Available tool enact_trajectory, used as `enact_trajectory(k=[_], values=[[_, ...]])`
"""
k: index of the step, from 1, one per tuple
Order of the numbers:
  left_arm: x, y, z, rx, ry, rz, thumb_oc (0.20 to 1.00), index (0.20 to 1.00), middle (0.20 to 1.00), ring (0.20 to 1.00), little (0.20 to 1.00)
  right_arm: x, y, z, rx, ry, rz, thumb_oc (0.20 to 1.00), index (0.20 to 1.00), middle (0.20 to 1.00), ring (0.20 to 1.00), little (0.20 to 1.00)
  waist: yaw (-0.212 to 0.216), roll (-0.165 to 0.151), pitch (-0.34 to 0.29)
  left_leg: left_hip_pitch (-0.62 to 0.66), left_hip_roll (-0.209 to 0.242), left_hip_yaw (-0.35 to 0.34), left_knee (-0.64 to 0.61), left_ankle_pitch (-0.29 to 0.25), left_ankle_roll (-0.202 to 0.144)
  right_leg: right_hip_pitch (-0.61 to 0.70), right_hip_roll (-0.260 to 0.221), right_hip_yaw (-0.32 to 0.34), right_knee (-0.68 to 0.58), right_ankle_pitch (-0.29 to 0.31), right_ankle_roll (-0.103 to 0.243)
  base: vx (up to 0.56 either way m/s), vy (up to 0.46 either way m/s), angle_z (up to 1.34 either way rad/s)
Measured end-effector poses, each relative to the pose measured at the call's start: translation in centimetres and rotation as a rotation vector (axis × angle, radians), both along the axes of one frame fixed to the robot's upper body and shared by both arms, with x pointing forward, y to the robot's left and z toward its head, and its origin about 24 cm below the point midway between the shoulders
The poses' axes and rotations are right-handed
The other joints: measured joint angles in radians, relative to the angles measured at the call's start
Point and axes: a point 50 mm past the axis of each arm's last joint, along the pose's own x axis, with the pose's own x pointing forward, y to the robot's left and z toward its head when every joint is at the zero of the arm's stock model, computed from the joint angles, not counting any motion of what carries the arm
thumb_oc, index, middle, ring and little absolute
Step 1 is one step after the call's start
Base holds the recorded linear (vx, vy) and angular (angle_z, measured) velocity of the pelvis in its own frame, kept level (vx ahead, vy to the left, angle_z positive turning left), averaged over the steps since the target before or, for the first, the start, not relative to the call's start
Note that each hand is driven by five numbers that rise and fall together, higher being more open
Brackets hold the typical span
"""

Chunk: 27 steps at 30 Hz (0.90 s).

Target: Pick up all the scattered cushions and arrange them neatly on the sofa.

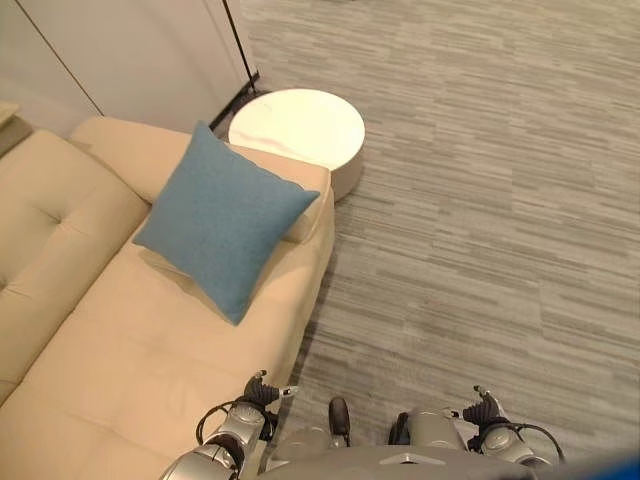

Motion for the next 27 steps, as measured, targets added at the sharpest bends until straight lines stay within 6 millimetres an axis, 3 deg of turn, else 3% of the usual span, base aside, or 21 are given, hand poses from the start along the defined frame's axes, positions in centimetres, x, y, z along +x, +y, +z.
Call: enact_trajectory(k=[1, 4, 5, 7, 8, 10, 11, 13, 16, 17, 19, 22, 24, 25, 26, 27], values=[[-0.3, 0.0, -0.1, -0.001, 0.011, 0.002, 1.000, 1.000, 1.000, 1.000, 1.000, 0.0, 0.1, 0.0, 0.003, 0.000, 0.000, 1.000, 1.000, 1.000, 1.000, 1.000, -0.005, -0.003, 0.002, 0.013, -0.001, -0.031, 0.000, -0.011, -0.006, -0.004, 0.026, 0.078, -0.127, 0.082, 0.010, 0.22, -0.073, 0.79], [-1.0, -0.2, -0.4, -0.012, 0.028, 0.002, 1.000, 1.000, 1.000, 1.000, 1.000, 0.2, 0.3, 0.0, 0.009, -0.002, -0.001, 1.000, 1.000, 1.000, 1.000, 1.000, -0.018, -0.016, 0.012, 0.063, -0.004, -0.090, -0.001, -0.051, -0.015, 0.018, 0.037, 0.126, -0.256, 0.214, 0.004, 0.27, -0.120, 0.66], [-1.2, -0.4, -0.5, -0.017, 0.035, 0.001, 1.000, 1.000, 1.000, 1.000, 1.000, -0.1, 0.3, -0.2, 0.007, 0.010, -0.006, 1.000, 1.000, 1.000, 1.000, 1.000, -0.028, -0.014, 0.011, 0.094, 0.010, -0.131, -0.004, -0.081, -0.024, 0.046, 0.041, 0.115, -0.236, 0.261, -0.037, 0.30, -0.190, 0.87], [-2.1, -0.8, -0.8, -0.031, 0.055, 0.004, 1.000, 1.000, 1.000, 1.000, 1.000, -0.2, -0.5, -0.1, -0.015, 0.036, -0.012, 1.000, 1.000, 1.000, 1.000, 1.000, -0.012, 0.009, 0.000, 0.118, 0.057, -0.168, 0.025, -0.102, -0.069, 0.110, 0.072, 0.066, -0.261, 0.286, -0.089, 0.18, -0.191, 0.89], [-1.9, -0.8, -0.7, -0.036, 0.041, 0.010, 1.000, 1.000, 1.000, 1.000, 1.000, 0.3, -1.3, 0.2, -0.037, 0.024, -0.012, 1.000, 1.000, 1.000, 1.000, 1.000, 0.001, 0.004, 0.001, 0.093, 0.064, -0.169, 0.096, -0.105, -0.097, 0.159, 0.076, 0.034, -0.307, 0.288, -0.113, 0.08, -0.129, 0.93], [-1.3, -0.6, -0.5, -0.043, 0.013, 0.045, 1.000, 1.000, 1.000, 1.000, 1.000, 1.7, -2.1, 1.0, -0.064, -0.031, -0.006, 1.000, 1.000, 1.000, 1.000, 1.000, 0.025, -0.019, -0.001, 0.030, 0.060, -0.149, 0.234, -0.117, -0.135, 0.216, 0.074, -0.007, -0.382, 0.308, -0.147, 0.07, -0.178, 0.78], [-1.1, -1.0, -0.5, -0.054, 0.007, 0.045, 1.000, 1.000, 1.000, 1.000, 1.000, 2.5, -2.6, 1.5, -0.077, -0.064, 0.001, 1.000, 1.000, 1.000, 1.000, 1.000, 0.037, -0.030, 0.005, -0.026, 0.069, -0.128, 0.324, -0.118, -0.160, 0.221, 0.077, -0.024, -0.381, 0.293, -0.173, 0.08, -0.219, 0.60], [0.4, -0.8, 0.1, -0.049, -0.030, 0.039, 1.000, 1.000, 1.000, 1.000, 1.000, 3.0, -2.3, 1.6, -0.071, -0.075, 0.013, 1.000, 1.000, 1.000, 1.000, 1.000, 0.041, -0.053, 0.020, -0.178, 0.074, -0.111, 0.580, -0.125, -0.218, 0.237, 0.067, -0.075, -0.382, 0.262, -0.188, 0.07, -0.110, 0.70], [1.1, -1.2, 0.4, -0.066, -0.068, 0.029, 1.000, 1.000, 1.000, 1.000, 1.000, 1.9, -1.9, 1.0, -0.067, -0.023, 0.013, 1.000, 1.000, 1.000, 1.000, 1.000, 0.041, -0.064, 0.044, -0.210, 0.138, 0.055, 0.448, -0.105, -0.201, 0.290, 0.068, -0.169, -0.385, 0.221, -0.211, 0.15, -0.072, 0.80], [1.2, -1.3, 0.4, -0.066, -0.068, 0.024, 1.000, 1.000, 1.000, 1.000, 1.000, 0.6, -2.0, 0.4, -0.068, 0.017, 0.012, 1.000, 1.000, 1.000, 1.000, 1.000, 0.033, -0.066, 0.045, -0.219, 0.158, 0.133, 0.372, -0.095, -0.189, 0.304, 0.068, -0.220, -0.388, 0.198, -0.207, 0.15, -0.018, 1.29], [1.4, -1.4, 0.5, -0.070, -0.079, 0.021, 1.000, 1.000, 1.000, 1.000, 1.000, -1.6, -2.1, -0.2, -0.072, 0.084, -0.006, 1.000, 1.000, 1.000, 1.000, 1.000, 0.032, -0.064, 0.046, -0.244, 0.168, 0.209, 0.252, -0.043, -0.191, 0.323, 0.074, -0.289, -0.388, 0.167, -0.185, 0.21, 0.005, 1.16], [1.4, -1.2, 0.5, -0.069, -0.074, 0.037, 1.000, 1.000, 1.000, 1.000, 1.000, -1.5, -2.3, -0.2, -0.082, 0.092, -0.009, 1.000, 1.000, 1.000, 1.000, 1.000, 0.036, -0.062, 0.044, -0.233, 0.190, 0.315, 0.198, 0.008, -0.188, 0.349, 0.080, -0.321, -0.387, 0.139, -0.159, 0.21, 0.023, 0.43], [0.6, -1.0, 0.2, -0.069, -0.052, 0.048, 1.000, 1.000, 1.000, 1.000, 1.000, -1.3, -2.7, 0.0, -0.083, 0.089, -0.015, 1.000, 1.000, 1.000, 1.000, 1.000, 0.032, -0.046, 0.033, -0.176, 0.182, 0.310, 0.151, 0.022, -0.169, 0.403, 0.089, -0.334, -0.382, 0.119, -0.126, 0.22, 0.025, 0.15], [-0.1, -0.9, -0.1, -0.069, -0.028, 0.041, 1.000, 1.000, 1.000, 1.000, 1.000, -2.4, -4.1, -0.1, -0.086, 0.139, -0.031, 1.000, 1.000, 1.000, 1.000, 1.000, 0.028, -0.023, 0.016, -0.142, 0.185, 0.289, 0.121, 0.065, -0.101, 0.427, 0.099, -0.333, -0.374, 0.103, -0.107, 0.21, 0.085, 0.34], [-0.7, 0.2, -0.2, -0.035, 0.001, 0.045, 1.000, 1.000, 1.000, 1.000, 1.000, -3.4, -4.5, -0.2, -0.100, 0.173, -0.066, 1.000, 1.000, 1.000, 1.000, 1.000, 0.032, -0.041, -0.008, -0.124, 0.154, 0.276, 0.118, 0.050, -0.080, 0.432, 0.070, -0.333, -0.328, 0.072, -0.077, 0.27, 0.153, 0.34], [-1.5, 1.0, -0.3, -0.014, 0.020, 0.050, 1.000, 1.000, 1.000, 1.000, 1.000, -3.6, -4.3, -0.3, -0.096, 0.171, -0.063, 1.000, 1.000, 1.000, 1.000, 1.000, 0.041, -0.066, -0.025, -0.099, 0.127, 0.272, 0.091, 0.044, -0.072, 0.432, 0.044, -0.333, -0.298, 0.048, -0.071, 0.24, 0.181, 0.34]])
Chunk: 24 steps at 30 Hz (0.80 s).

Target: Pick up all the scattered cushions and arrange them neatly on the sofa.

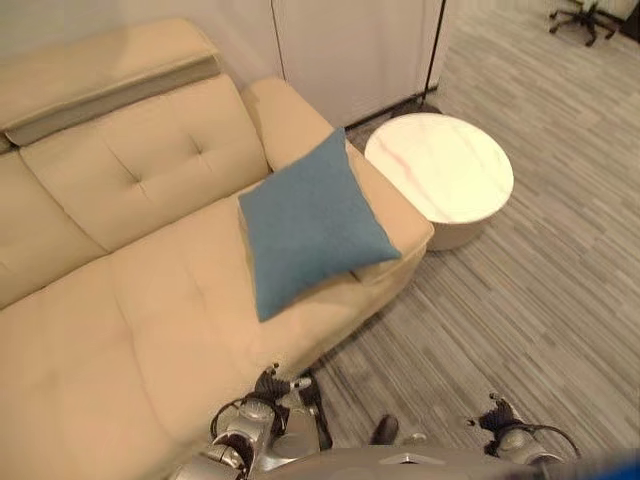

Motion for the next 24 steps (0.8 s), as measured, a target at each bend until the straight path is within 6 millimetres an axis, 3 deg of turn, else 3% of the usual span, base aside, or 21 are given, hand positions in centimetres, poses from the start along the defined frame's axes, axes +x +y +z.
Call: enact_trajectory(k=[2, 4, 6, 7, 8, 9, 10, 12, 13, 14, 15, 16, 19, 22, 24], values=[[-1.2, 1.9, 0.0, 0.041, 0.029, 0.043, 1.000, 1.000, 1.000, 1.000, 1.000, 0.3, 1.6, -0.3, 0.039, -0.012, 0.021, 1.000, 1.000, 1.000, 1.000, 1.000, -0.001, -0.017, -0.009, 0.035, -0.032, -0.001, -0.035, -0.018, 0.016, -0.020, -0.042, 0.036, 0.088, -0.029, 0.010, 0.15, 0.160, 0.10], [-1.8, 1.8, -0.2, 0.040, 0.049, 0.041, 1.000, 1.000, 1.000, 1.000, 1.000, 0.5, 3.0, -0.6, 0.083, -0.024, 0.036, 1.000, 1.000, 1.000, 1.000, 1.000, 0.004, 0.004, -0.010, 0.050, -0.046, -0.017, -0.037, -0.037, 0.043, -0.090, -0.093, 0.076, 0.268, -0.058, 0.036, 0.10, 0.206, 0.13], [-1.5, 1.3, -0.2, 0.047, 0.053, -0.014, 1.000, 1.000, 1.000, 1.000, 1.000, 1.9, 3.5, -0.4, 0.088, -0.054, 0.066, 1.000, 1.000, 1.000, 1.000, 1.000, 0.017, 0.035, 0.007, 0.083, -0.063, -0.024, -0.040, -0.056, 0.064, -0.259, -0.208, 0.106, 0.668, -0.041, 0.089, 0.07, 0.104, 0.25], [-1.4, 1.3, -0.2, 0.050, 0.050, -0.021, 1.000, 1.000, 1.000, 1.000, 1.000, 2.3, 3.7, -0.2, 0.095, -0.069, 0.077, 1.000, 1.000, 1.000, 1.000, 1.000, 0.011, 0.041, 0.009, 0.092, -0.074, -0.046, -0.034, -0.069, 0.083, -0.317, -0.230, 0.150, 0.772, -0.044, 0.123, 0.14, 0.031, 0.52], [-1.1, 1.2, -0.1, 0.052, 0.043, -0.029, 1.000, 1.000, 1.000, 1.000, 1.000, 2.5, 3.8, -0.2, 0.094, -0.074, 0.086, 1.000, 1.000, 1.000, 1.000, 1.000, 0.010, 0.047, 0.013, 0.100, -0.079, -0.058, -0.032, -0.077, 0.093, -0.360, -0.219, 0.204, 0.788, -0.046, 0.127, 0.17, -0.027, 0.56], [-0.9, 1.3, 0.0, 0.054, 0.037, -0.030, 1.000, 1.000, 1.000, 1.000, 1.000, 2.9, 3.8, 0.0, 0.095, -0.088, 0.090, 1.000, 1.000, 1.000, 1.000, 1.000, 0.006, 0.051, 0.017, 0.112, -0.083, -0.073, -0.037, -0.081, 0.095, -0.390, -0.193, 0.251, 0.770, -0.054, 0.133, 0.24, -0.124, 0.71], [-0.9, 1.1, -0.1, 0.053, 0.036, -0.045, 1.000, 1.000, 1.000, 1.000, 1.000, 4.8, 4.2, 0.6, 0.108, -0.148, 0.137, 1.000, 1.000, 1.000, 1.000, 1.000, -0.003, 0.066, 0.030, 0.143, -0.084, -0.122, -0.056, -0.079, 0.084, -0.418, -0.113, 0.338, 0.592, -0.066, 0.111, 0.24, -0.150, 0.86], [-0.7, 0.4, -0.1, 0.038, 0.030, -0.046, 1.000, 1.000, 1.000, 1.000, 1.000, 5.4, 4.9, 0.8, 0.121, -0.170, 0.172, 1.000, 1.000, 1.000, 1.000, 1.000, -0.023, 0.064, 0.037, 0.147, -0.084, -0.165, -0.058, -0.085, 0.067, -0.440, -0.037, 0.453, 0.384, -0.043, 0.081, 0.16, -0.141, 0.92], [-1.1, 0.4, -0.3, 0.041, 0.044, -0.054, 1.000, 1.000, 1.000, 1.000, 1.000, 5.7, 5.0, 0.9, 0.125, -0.182, 0.175, 1.000, 1.000, 1.000, 1.000, 1.000, -0.042, 0.058, 0.040, 0.147, -0.084, -0.214, -0.060, -0.083, 0.057, -0.448, 0.006, 0.546, 0.249, 0.014, 0.083, 0.10, -0.117, 1.02], [-1.2, 0.4, -0.3, 0.041, 0.047, -0.060, 1.000, 1.000, 1.000, 1.000, 1.000, 5.3, 4.8, 0.8, 0.124, -0.176, 0.164, 1.000, 1.000, 1.000, 1.000, 1.000, -0.049, 0.049, 0.039, 0.151, -0.086, -0.241, -0.069, -0.083, 0.049, -0.443, 0.012, 0.563, 0.221, 0.081, 0.073, 0.09, -0.186, 1.29], [-1.4, 0.8, -0.3, 0.052, 0.052, -0.061, 1.000, 1.000, 1.000, 1.000, 1.000, 4.3, 4.6, 0.3, 0.124, -0.144, 0.140, 1.000, 1.000, 1.000, 1.000, 1.000, -0.054, 0.036, 0.036, 0.161, -0.090, -0.282, -0.062, -0.090, 0.029, -0.402, 0.010, 0.576, 0.186, 0.107, 0.067, 0.11, -0.200, 1.08], [-2.0, 0.8, -0.4, 0.055, 0.065, -0.056, 1.000, 1.000, 1.000, 1.000, 1.000, 3.8, 4.4, 0.2, 0.117, -0.124, 0.127, 1.000, 1.000, 1.000, 1.000, 1.000, -0.049, 0.032, 0.034, 0.178, -0.082, -0.313, -0.064, -0.091, 0.015, -0.359, 0.003, 0.546, 0.135, 0.181, 0.019, 0.12, -0.199, 0.97], [-2.1, 0.3, -0.6, 0.039, 0.065, -0.053, 1.000, 1.000, 1.000, 1.000, 1.000, 3.0, 3.1, 0.1, 0.086, -0.098, 0.103, 1.000, 1.000, 1.000, 1.000, 1.000, -0.031, 0.059, 0.020, 0.183, -0.017, -0.331, -0.041, -0.110, -0.026, -0.230, 0.059, 0.492, -0.062, 0.249, -0.033, 0.09, -0.112, 0.40], [-2.1, 0.0, -0.6, 0.031, 0.065, -0.054, 1.000, 1.000, 1.000, 1.000, 1.000, 2.8, 2.1, 0.4, 0.057, -0.101, 0.085, 1.000, 1.000, 1.000, 1.000, 1.000, -0.034, 0.062, 0.003, 0.181, 0.003, -0.328, -0.001, -0.121, -0.055, -0.185, 0.082, 0.468, -0.087, 0.240, -0.066, 0.07, -0.068, 0.17], [-1.8, -0.3, -0.6, 0.025, 0.058, -0.056, 1.000, 1.000, 1.000, 1.000, 1.000, 2.1, 2.0, 0.2, 0.054, -0.087, 0.078, 1.000, 1.000, 1.000, 1.000, 1.000, -0.038, 0.067, -0.008, 0.188, 0.008, -0.325, -0.001, -0.122, -0.056, -0.173, 0.085, 0.457, -0.087, 0.235, -0.067, 0.07, -0.041, 0.18]])
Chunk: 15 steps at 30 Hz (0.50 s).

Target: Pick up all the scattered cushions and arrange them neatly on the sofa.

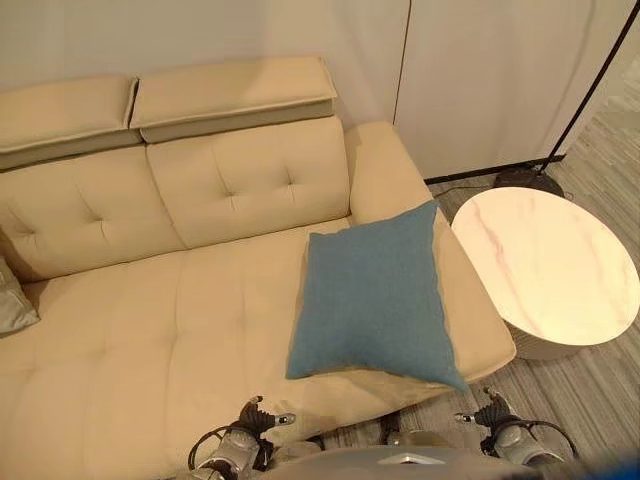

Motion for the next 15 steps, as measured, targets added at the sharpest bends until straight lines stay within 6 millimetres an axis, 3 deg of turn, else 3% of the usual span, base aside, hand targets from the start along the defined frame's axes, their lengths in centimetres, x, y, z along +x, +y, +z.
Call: enact_trajectory(k=[3, 10, 12, 15], values=[[-0.1, -0.1, -0.1, -0.003, 0.003, 0.004, 1.000, 1.000, 1.000, 1.000, 1.000, -0.9, -0.1, -0.2, -0.005, 0.021, -0.010, 1.000, 1.000, 1.000, 1.000, 1.000, -0.003, 0.003, -0.011, 0.014, 0.007, 0.000, -0.034, -0.008, -0.012, -0.001, -0.002, -0.011, -0.003, 0.011, 0.013, 0.03, -0.006, 0.10], [-1.7, 2.0, 0.0, 0.039, 0.023, 0.098, 1.000, 1.000, 1.000, 1.000, 1.000, -2.9, -1.3, -0.3, -0.036, 0.030, -0.127, 1.000, 1.000, 1.000, 1.000, 1.000, -0.009, -0.062, -0.060, 0.019, -0.019, 0.009, -0.082, 0.021, 0.013, -0.019, -0.033, -0.022, -0.004, 0.022, 0.031, 0.00, 0.002, 0.00], [-1.1, 3.0, 0.5, 0.052, -0.019, 0.136, 1.000, 1.000, 1.000, 1.000, 1.000, -2.5, -5.8, 1.4, -0.114, -0.025, -0.181, 1.000, 1.000, 1.000, 1.000, 1.000, -0.015, -0.064, -0.061, 0.021, -0.027, 0.008, -0.094, 0.029, 0.020, -0.020, -0.040, -0.025, -0.004, 0.025, 0.036, 0.00, 0.000, 0.02], [-0.7, 5.1, 1.1, 0.089, -0.035, 0.150, 1.000, 1.000, 1.000, 1.000, 1.000, 0.5, -11.6, 5.3, -0.121, -0.215, -0.359, 1.000, 1.000, 1.000, 1.000, 1.000, -0.026, -0.069, -0.061, 0.024, -0.027, 0.016, -0.094, 0.030, 0.019, -0.019, -0.041, -0.023, -0.005, 0.032, 0.046, 0.03, 0.026, -0.10]])
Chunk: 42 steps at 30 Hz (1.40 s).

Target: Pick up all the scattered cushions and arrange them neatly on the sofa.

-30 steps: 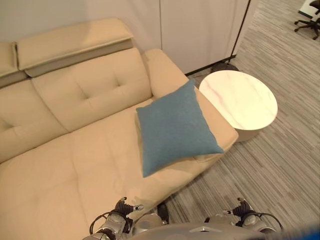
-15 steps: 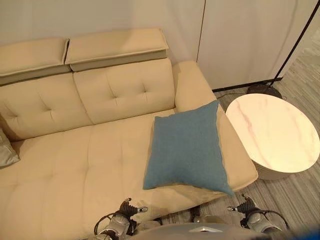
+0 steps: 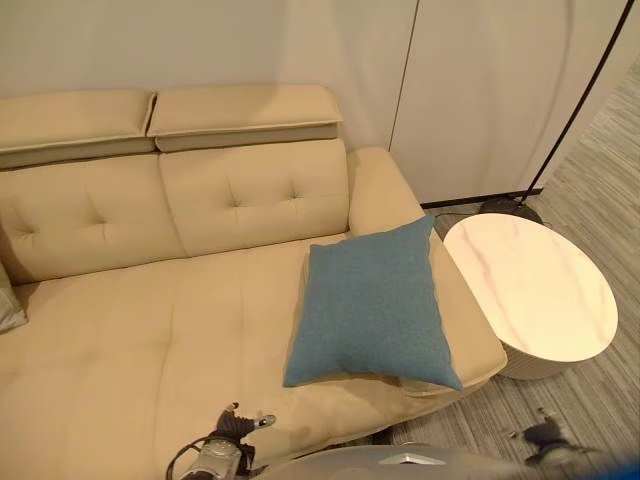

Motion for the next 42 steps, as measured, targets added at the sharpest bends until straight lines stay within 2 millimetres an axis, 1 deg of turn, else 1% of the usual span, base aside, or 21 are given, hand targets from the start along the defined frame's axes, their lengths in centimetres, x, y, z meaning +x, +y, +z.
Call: enact_trajectory(k=[1, 2, 3, 4, 5, 6, 8, 9, 10, 12, 13, 15, 17, 20, 24, 26, 30, 33, 36, 39, 42], values=[[0.9, 1.4, 0.9, 0.017, -0.058, 0.029, 1.000, 1.000, 1.000, 1.000, 1.000, 4.8, -5.0, 6.8, -0.217, -0.139, 0.084, 1.000, 1.000, 1.000, 1.000, 1.000, -0.009, 0.008, -0.001, 0.001, -0.004, 0.004, 0.000, 0.001, -0.002, -0.003, -0.002, 0.001, 0.000, -0.001, 0.002, 0.01, 0.040, -0.05], [1.2, 1.7, 1.1, 0.024, -0.066, 0.029, 1.000, 1.000, 1.000, 1.000, 1.000, 5.9, -6.1, 8.7, -0.276, -0.175, 0.074, 1.000, 1.000, 1.000, 1.000, 1.000, -0.010, 0.006, -0.001, 0.004, -0.001, 0.005, -0.001, 0.002, -0.004, 0.000, 0.001, 0.003, 0.000, 0.001, 0.004, 0.01, 0.033, -0.03], [2.3, 1.4, 1.3, 0.017, -0.097, 0.022, 1.000, 1.000, 1.000, 1.000, 1.000, 6.2, -6.3, 9.2, -0.306, -0.197, 0.072, 1.000, 1.000, 1.000, 1.000, 1.000, -0.009, 0.007, 0.001, 0.009, 0.002, 0.006, 0.000, 0.005, -0.009, -0.001, 0.004, 0.010, 0.000, 0.001, 0.004, 0.01, 0.033, 0.11], [3.5, 1.0, 1.8, 0.012, -0.157, 0.026, 1.000, 1.000, 1.000, 1.000, 1.000, 6.3, -4.9, 8.0, -0.280, -0.222, 0.081, 1.000, 1.000, 1.000, 1.000, 1.000, 0.010, -0.020, -0.006, 0.008, 0.008, -0.004, 0.004, 0.009, -0.015, 0.005, 0.011, 0.003, 0.000, 0.001, 0.002, 0.02, 0.018, 0.11], [4.1, 0.2, 2.0, -0.016, -0.203, 0.018, 1.000, 1.000, 1.000, 1.000, 1.000, 6.3, -2.6, 6.1, -0.207, -0.243, 0.085, 1.000, 1.000, 1.000, 1.000, 1.000, 0.020, -0.033, -0.005, 0.007, 0.009, -0.004, 0.004, 0.010, -0.020, 0.003, 0.017, 0.000, 0.000, 0.000, 0.000, 0.01, 0.012, 0.05], [4.3, -0.5, 2.0, -0.036, -0.223, 0.013, 1.000, 1.000, 1.000, 1.000, 1.000, 6.6, -0.4, 4.9, -0.141, -0.262, 0.115, 1.000, 1.000, 1.000, 1.000, 1.000, 0.022, -0.039, 0.000, 0.007, 0.011, -0.003, 0.004, 0.009, -0.021, 0.003, 0.019, 0.000, 0.000, 0.002, -0.005, 0.01, 0.012, -0.11], [4.7, -1.7, 2.1, -0.084, -0.258, 0.037, 1.000, 1.000, 1.000, 1.000, 1.000, 7.8, 2.6, 4.0, -0.062, -0.317, 0.144, 1.000, 1.000, 1.000, 1.000, 1.000, 0.020, -0.035, 0.009, 0.005, 0.012, 0.001, -0.001, 0.007, -0.022, 0.002, 0.015, -0.001, 0.000, 0.002, -0.006, -0.02, -0.007, -0.08], [5.4, -2.4, 2.3, -0.107, -0.289, 0.039, 1.000, 1.000, 1.000, 1.000, 1.000, 8.2, 3.5, 4.0, -0.040, -0.350, 0.157, 1.000, 1.000, 1.000, 1.000, 1.000, 0.014, -0.016, 0.023, 0.001, 0.007, 0.003, -0.001, 0.008, -0.021, 0.000, 0.008, -0.004, 0.000, 0.004, -0.003, -0.06, -0.018, 0.06], [6.0, -2.8, 2.6, -0.127, -0.317, 0.051, 1.000, 1.000, 1.000, 1.000, 1.000, 8.3, 3.6, 4.1, -0.036, -0.361, 0.155, 1.000, 1.000, 1.000, 1.000, 1.000, 0.013, -0.003, 0.031, -0.010, 0.001, 0.001, -0.001, 0.008, -0.021, -0.011, 0.003, -0.004, 0.000, 0.006, 0.000, -0.07, -0.023, 0.10], [6.9, -2.6, 3.3, -0.129, -0.374, 0.078, 1.000, 1.000, 1.000, 1.000, 1.000, 9.0, 4.0, 4.7, -0.017, -0.411, 0.154, 1.000, 1.000, 1.000, 1.000, 1.000, 0.016, 0.016, 0.045, -0.035, -0.004, -0.002, -0.001, 0.015, -0.018, -0.034, -0.002, -0.004, 0.000, 0.012, 0.007, -0.09, -0.027, 0.04], [7.2, -2.5, 3.6, -0.138, -0.397, 0.104, 1.000, 1.000, 1.000, 1.000, 1.000, 9.5, 4.6, 5.1, -0.008, -0.440, 0.172, 1.000, 1.000, 1.000, 1.000, 1.000, 0.016, 0.018, 0.046, -0.049, -0.004, -0.003, -0.001, 0.018, -0.018, -0.049, -0.002, -0.004, 0.000, 0.014, 0.008, -0.08, -0.021, 0.01], [8.8, -2.5, 4.9, -0.140, -0.474, 0.102, 1.000, 1.000, 1.000, 1.000, 1.000, 11.6, 6.8, 6.8, 0.029, -0.568, 0.229, 1.000, 1.000, 1.000, 1.000, 1.000, 0.014, 0.006, 0.073, -0.077, -0.002, -0.004, 0.000, 0.029, -0.022, -0.078, 0.000, -0.004, 0.000, 0.024, 0.008, -0.08, -0.025, 0.00], [10.6, -2.7, 6.0, -0.143, -0.538, 0.092, 1.000, 1.000, 1.000, 1.000, 1.000, 13.1, 8.7, 7.8, 0.057, -0.640, 0.277, 1.000, 1.000, 1.000, 1.000, 1.000, 0.012, -0.031, 0.110, -0.096, -0.001, -0.007, 0.004, 0.039, -0.026, -0.095, 0.002, -0.006, 0.000, 0.030, 0.004, -0.08, -0.017, 0.03], [12.2, -3.1, 7.2, -0.158, -0.604, 0.089, 1.000, 1.000, 1.000, 1.000, 1.000, 14.4, 10.3, 8.5, 0.088, -0.687, 0.306, 1.000, 1.000, 1.000, 1.000, 1.000, 0.011, -0.075, 0.146, -0.137, 0.002, -0.006, 0.006, 0.050, -0.031, -0.140, 0.003, -0.007, 0.001, 0.034, 0.008, -0.10, -0.009, 0.00], [13.9, -3.6, 8.4, -0.157, -0.661, 0.082, 1.000, 1.000, 1.000, 1.000, 1.000, 15.8, 11.7, 9.5, 0.127, -0.738, 0.322, 1.000, 1.000, 1.000, 1.000, 1.000, 0.010, -0.066, 0.175, -0.182, -0.005, -0.007, 0.015, 0.051, -0.031, -0.181, 0.003, -0.007, 0.005, 0.052, 0.004, -0.07, 0.001, -0.01], [14.1, -3.8, 8.5, -0.167, -0.672, 0.092, 1.000, 1.000, 1.000, 1.000, 1.000, 16.2, 12.1, 9.7, 0.136, -0.749, 0.332, 1.000, 1.000, 1.000, 1.000, 1.000, 0.010, -0.059, 0.181, -0.187, -0.007, -0.005, 0.016, 0.051, -0.031, -0.187, 0.005, -0.006, 0.005, 0.058, -0.005, -0.08, 0.001, -0.02], [16.4, -4.2, 10.3, -0.168, -0.750, 0.078, 1.000, 1.000, 1.000, 1.000, 1.000, 17.3, 14.3, 10.2, 0.220, -0.814, 0.304, 1.000, 1.000, 1.000, 1.000, 1.000, 0.008, -0.069, 0.220, -0.242, -0.011, -0.004, 0.040, 0.046, -0.032, -0.231, 0.002, -0.006, 0.006, 0.064, -0.005, -0.03, 0.006, 0.00], [16.8, -4.5, 10.7, -0.177, -0.764, 0.073, 1.000, 1.000, 1.000, 1.000, 1.000, 17.3, 15.7, 9.9, 0.272, -0.814, 0.305, 1.000, 1.000, 1.000, 1.000, 1.000, 0.009, -0.063, 0.226, -0.241, -0.007, -0.005, 0.044, 0.042, -0.035, -0.231, 0.003, -0.004, 0.005, 0.066, -0.009, -0.04, 0.024, -0.04], [17.5, -5.1, 11.3, -0.190, -0.791, 0.072, 1.000, 1.000, 1.000, 1.000, 1.000, 17.5, 16.4, 9.9, 0.302, -0.831, 0.300, 1.000, 1.000, 1.000, 1.000, 1.000, 0.007, -0.060, 0.229, -0.273, -0.009, -0.005, 0.049, 0.043, -0.036, -0.259, 0.003, -0.005, 0.006, 0.064, -0.006, -0.03, 0.016, 0.02], [17.5, -5.4, 11.2, -0.193, -0.787, 0.073, 1.000, 1.000, 1.000, 1.000, 1.000, 17.6, 16.7, 10.1, 0.311, -0.842, 0.304, 1.000, 1.000, 1.000, 1.000, 1.000, 0.007, -0.054, 0.235, -0.274, -0.008, -0.005, 0.049, 0.042, -0.036, -0.260, 0.002, -0.004, 0.006, 0.067, -0.010, -0.03, 0.020, -0.01], [17.9, -5.5, 11.5, -0.194, -0.798, 0.067, 1.000, 1.000, 1.000, 1.000, 1.000, 17.9, 17.3, 10.4, 0.320, -0.850, 0.327, 1.000, 1.000, 1.000, 1.000, 1.000, 0.006, -0.054, 0.258, -0.280, -0.009, -0.005, 0.051, 0.043, -0.036, -0.265, 0.003, -0.004, 0.006, 0.066, -0.009, -0.02, 0.008, 0.00]])
